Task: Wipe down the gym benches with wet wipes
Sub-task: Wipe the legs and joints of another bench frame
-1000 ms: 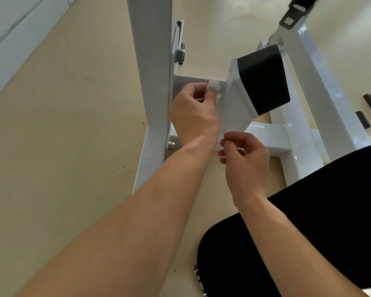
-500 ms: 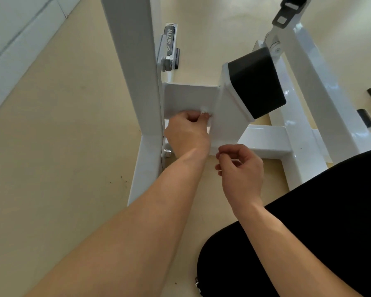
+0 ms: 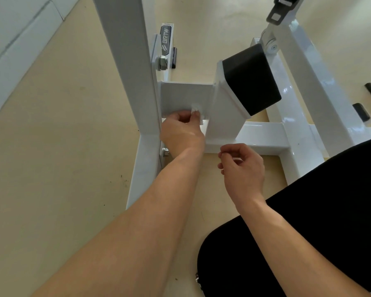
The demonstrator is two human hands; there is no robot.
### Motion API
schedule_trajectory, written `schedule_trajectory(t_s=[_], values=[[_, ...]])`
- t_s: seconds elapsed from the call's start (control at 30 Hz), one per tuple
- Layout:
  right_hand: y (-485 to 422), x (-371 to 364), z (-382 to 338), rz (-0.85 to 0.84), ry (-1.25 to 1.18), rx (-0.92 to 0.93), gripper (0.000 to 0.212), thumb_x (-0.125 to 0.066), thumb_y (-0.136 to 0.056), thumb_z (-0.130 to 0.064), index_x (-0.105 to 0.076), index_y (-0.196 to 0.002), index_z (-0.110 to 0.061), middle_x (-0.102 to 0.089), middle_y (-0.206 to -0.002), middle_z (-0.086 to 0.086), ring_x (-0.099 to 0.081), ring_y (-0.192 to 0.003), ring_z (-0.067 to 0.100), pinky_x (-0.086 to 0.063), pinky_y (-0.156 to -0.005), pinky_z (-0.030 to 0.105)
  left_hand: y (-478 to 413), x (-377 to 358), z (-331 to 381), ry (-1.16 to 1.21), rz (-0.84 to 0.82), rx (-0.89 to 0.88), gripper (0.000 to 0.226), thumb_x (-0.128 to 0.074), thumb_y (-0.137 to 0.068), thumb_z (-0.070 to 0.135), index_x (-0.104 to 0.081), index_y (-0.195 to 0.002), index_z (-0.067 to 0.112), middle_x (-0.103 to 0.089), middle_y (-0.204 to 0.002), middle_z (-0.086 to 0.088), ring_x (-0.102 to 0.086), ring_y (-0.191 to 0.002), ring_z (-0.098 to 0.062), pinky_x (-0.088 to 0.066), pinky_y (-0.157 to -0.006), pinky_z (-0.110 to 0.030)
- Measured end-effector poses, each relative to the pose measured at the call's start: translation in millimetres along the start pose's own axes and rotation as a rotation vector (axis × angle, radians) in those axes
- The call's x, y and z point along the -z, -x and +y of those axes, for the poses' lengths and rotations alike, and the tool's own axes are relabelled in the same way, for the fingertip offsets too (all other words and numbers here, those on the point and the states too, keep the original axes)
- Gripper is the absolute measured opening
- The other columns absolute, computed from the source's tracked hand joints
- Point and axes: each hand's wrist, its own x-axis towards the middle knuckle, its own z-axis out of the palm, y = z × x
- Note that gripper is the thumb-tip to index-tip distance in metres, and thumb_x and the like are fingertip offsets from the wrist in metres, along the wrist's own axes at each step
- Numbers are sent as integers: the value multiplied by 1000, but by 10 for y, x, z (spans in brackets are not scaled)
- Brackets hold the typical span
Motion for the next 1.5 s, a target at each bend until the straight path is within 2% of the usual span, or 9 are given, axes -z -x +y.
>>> schedule_trajectory(t_s=[0.1,0.23,0.43,0.73,0.83,1.0,1.27,1.43,1.5], values=[[-7,36,-46,46,-53,30,22,-58,-94,-10,-72,-96,-27,-71,-88,-11,-72,-74,13,-61,-76,46,133,114,-31,-35,-111,-140,8,-76,-88,23,-69,-85,21,-67,-76,14,-63,-68,5,-47,-67,-10],[-32,53,-169,-40,-133,91,30,-54,-103,-18,-61,-129,-31,-67,-113,-10,-71,-90,13,-61,-77,34,319,292,-162,14,-330,-151,11,-73,-90,12,-73,-89,23,-73,-81,10,-69,-77,-4,-61,-75,-30],[-78,62,-118,-67,1,162,22,-66,-94,-14,-72,-90,-34,-72,-85,-18,-68,-81,10,-61,-77,44,426,570,-239,13,-329,-98,15,-71,-92,11,-72,-90,26,-75,-84,7,-72,-73,-9,-57,-64,-20],[-55,35,-104,97,45,22,19,-60,-96,-21,-65,-86,-36,-69,-89,-11,-70,-85,19,-61,-79,44,491,668,-250,0,-178,-126,16,-70,-93,17,-69,-89,32,-72,-80,12,-70,-73,-8,-61,-76,-37],[67,-4,-214,-29,-79,44,18,-60,-99,-18,-71,-91,-31,-71,-91,-9,-72,-79,15,-63,-72,36,534,651,-245,2,-261,-144,11,-72,-92,15,-71,-98,24,-74,-88,9,-70,-82,-5,-60,-83,-33],[123,0,-252,-320,-231,37,18,-65,-98,-22,-75,-112,-19,-75,-105,-2,-72,-99,15,-61,-79,30,529,681,-144,29,-419,-150,13,-66,-95,9,-72,-102,18,-76,-92,9,-71,-87,1,-56,-80,-15],[-113,50,-467,25,-111,207,11,-76,-88,-11,-73,-90,-21,-73,-88,-5,-71,-83,13,-62,-81,36,403,772,-44,-44,-432,-151,21,-63,-93,13,-73,-107,24,-74,-101,13,-72,-94,-11,-58,-90,-40],[-243,-28,-542,292,169,650,9,-70,-93,-16,-72,-101,-15,-68,-100,-1,-63,-86,9,-56,-80,15,371,740,31,-66,-382,-73,24,-57,-92,11,-74,-96,28,-74,-93,14,-70,-92,-12,-59,-88,-41],[-348,-56,-491,317,267,793,13,-67,-94,-16,-73,-104,-9,-66,-103,8,-63,-89,16,-55,-82,17,364,747,7,-66,-374,-32,25,-56,-92,11,-74,-92,29,-74,-91,13,-71,-90,-15,-59,-87,-42]])
